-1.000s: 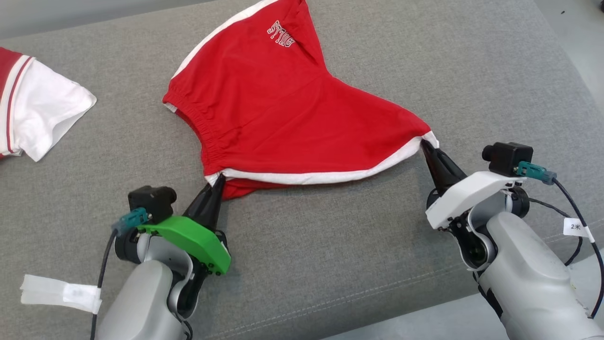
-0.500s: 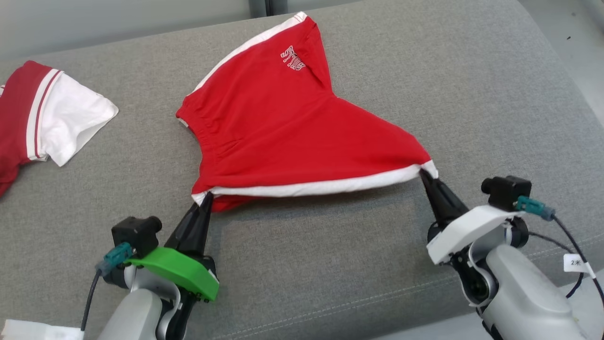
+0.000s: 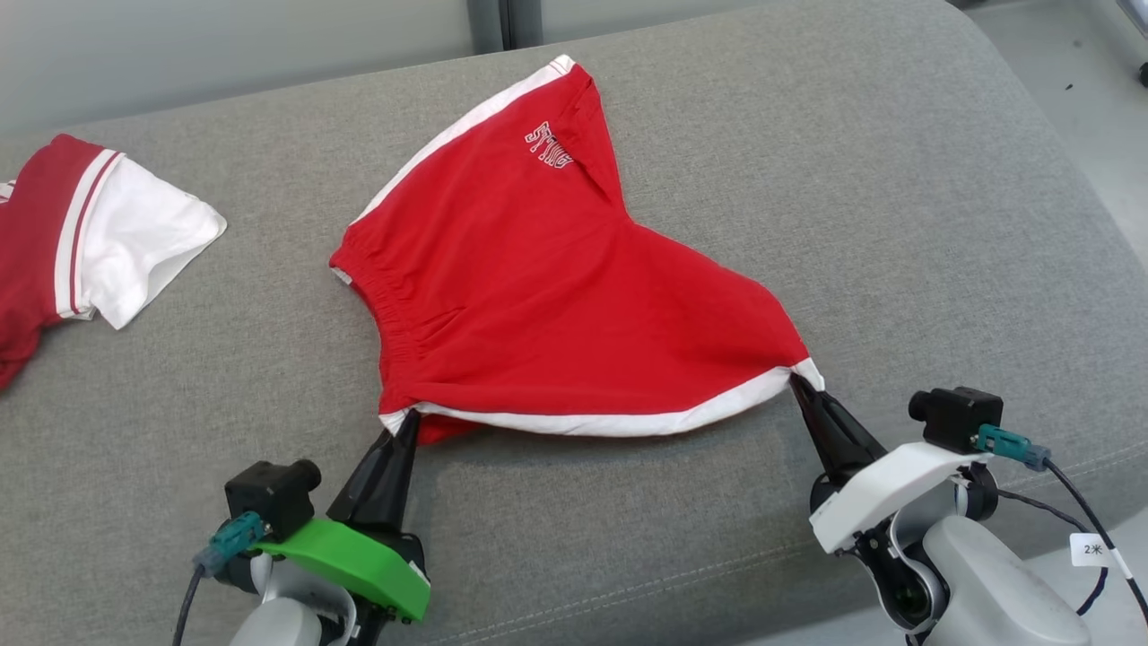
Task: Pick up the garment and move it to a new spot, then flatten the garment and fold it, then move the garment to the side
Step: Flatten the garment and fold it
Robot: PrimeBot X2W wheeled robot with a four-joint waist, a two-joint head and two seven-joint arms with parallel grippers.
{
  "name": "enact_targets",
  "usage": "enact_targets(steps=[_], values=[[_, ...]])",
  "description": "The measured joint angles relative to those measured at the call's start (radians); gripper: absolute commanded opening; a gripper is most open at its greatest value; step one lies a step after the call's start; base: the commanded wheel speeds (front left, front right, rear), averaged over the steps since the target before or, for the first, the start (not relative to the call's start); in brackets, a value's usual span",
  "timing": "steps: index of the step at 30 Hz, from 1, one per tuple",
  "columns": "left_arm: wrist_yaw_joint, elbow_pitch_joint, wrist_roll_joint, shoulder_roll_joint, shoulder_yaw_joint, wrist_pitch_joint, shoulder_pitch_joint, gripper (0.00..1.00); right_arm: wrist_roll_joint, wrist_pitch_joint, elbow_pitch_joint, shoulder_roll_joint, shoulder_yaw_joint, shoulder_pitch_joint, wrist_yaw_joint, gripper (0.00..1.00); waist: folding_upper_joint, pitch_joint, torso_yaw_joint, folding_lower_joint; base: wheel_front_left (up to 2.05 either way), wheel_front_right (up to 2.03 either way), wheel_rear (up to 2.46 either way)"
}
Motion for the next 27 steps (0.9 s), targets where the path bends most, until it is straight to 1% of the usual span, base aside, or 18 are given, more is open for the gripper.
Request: enact_targets(steps=[5,14,22,27], values=[[0.0,-0.018,0.036,-0.001,-0.011,0.0,0.006,0.0,-0.001,0.0,-0.015,-0.02,-0.001,0.0,0.0,0.0,0.0,-0.004,-0.001,0.0,0.0,0.0,0.0],[0.0,-0.04,0.049,0.0,0.022,0.0,0.085,0.0,-0.001,-0.002,-0.034,-0.034,-0.009,0.052,0.0,0.0,0.0,0.0,0.007,0.0,0.0,0.0,0.0],[0.0,-0.053,0.072,-0.001,0.009,0.0,0.086,0.0,-0.003,-0.002,-0.042,-0.033,-0.006,0.054,0.0,0.0,0.0,0.005,0.007,-0.0001,0.0,0.0,0.0],[0.0,-0.074,0.072,-0.014,-0.002,0.0,0.072,0.0,-0.023,-0.002,-0.061,-0.035,-0.005,0.035,0.0,0.0,0.0,0.001,0.008,0.0,0.0,0.0,0.0]])
